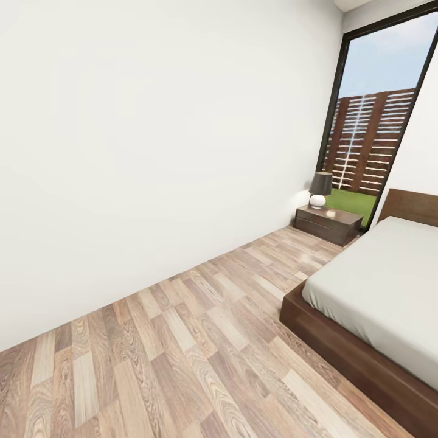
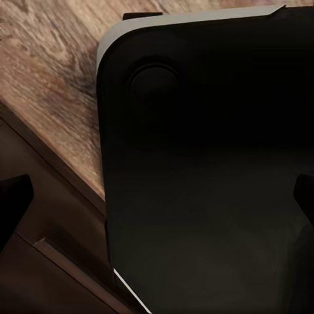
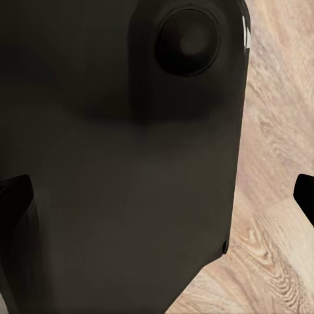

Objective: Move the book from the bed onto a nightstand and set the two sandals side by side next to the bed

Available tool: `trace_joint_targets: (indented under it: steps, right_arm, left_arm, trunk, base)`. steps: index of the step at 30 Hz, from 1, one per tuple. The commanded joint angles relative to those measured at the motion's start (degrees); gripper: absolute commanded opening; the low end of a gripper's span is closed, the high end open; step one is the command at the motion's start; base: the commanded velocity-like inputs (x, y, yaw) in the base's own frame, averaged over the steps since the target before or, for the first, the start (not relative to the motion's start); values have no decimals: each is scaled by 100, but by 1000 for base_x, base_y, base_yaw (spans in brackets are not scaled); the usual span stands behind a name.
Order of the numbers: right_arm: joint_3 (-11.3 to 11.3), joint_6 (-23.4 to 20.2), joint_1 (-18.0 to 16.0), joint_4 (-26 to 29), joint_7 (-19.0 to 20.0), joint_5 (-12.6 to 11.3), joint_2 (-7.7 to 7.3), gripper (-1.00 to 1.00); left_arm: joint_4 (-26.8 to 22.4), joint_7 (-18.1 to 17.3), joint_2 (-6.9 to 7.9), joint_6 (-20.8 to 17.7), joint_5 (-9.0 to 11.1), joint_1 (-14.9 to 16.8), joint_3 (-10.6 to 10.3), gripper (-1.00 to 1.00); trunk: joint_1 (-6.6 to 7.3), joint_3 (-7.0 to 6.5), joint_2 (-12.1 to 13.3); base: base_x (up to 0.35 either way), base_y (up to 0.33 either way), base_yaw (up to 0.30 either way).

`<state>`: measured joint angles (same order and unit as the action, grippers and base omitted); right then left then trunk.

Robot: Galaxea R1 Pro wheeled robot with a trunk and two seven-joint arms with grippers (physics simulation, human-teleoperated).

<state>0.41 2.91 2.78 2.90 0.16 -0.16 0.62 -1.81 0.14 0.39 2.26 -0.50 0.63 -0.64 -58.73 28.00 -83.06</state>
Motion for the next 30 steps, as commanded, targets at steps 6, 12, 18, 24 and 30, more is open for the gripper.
trace_joint_targets:
  steps: [6, 12, 18, 24, 30]
  right_arm:
    - [3, 10, 3, 9, 2, -2, 0, 100]
    - [3, 10, 3, 9, 2, -2, -1, 100]
    - [3, 11, 3, 9, 2, -2, -1, 100]
    - [3, 12, 3, 9, 2, -2, -1, 100]
    - [3, 13, 3, 9, 2, -2, -1, 100]
  left_arm:
    - [5, 4, -3, 47, -9, 4, -6, 100]
    - [5, 10, -27, 58, -11, 1, -18, 100]
    - [5, 20, -41, 65, -11, 5, -60, 100]
    - [5, 31, -46, 66, -12, 6, -133, 100]
    - [5, 33, -47, 69, -12, 5, -154, 100]
  trunk:
    - [0, 4, -2]
    - [0, 4, -2]
    - [0, 4, -2]
    - [0, 4, -2]
    - [0, 4, -2]
  base:
    - [13, 9, 0]
    - [6, 0, 0]
    - [51, -55, 0]
    - [29, -31, 0]
    - [36, 18, -17]
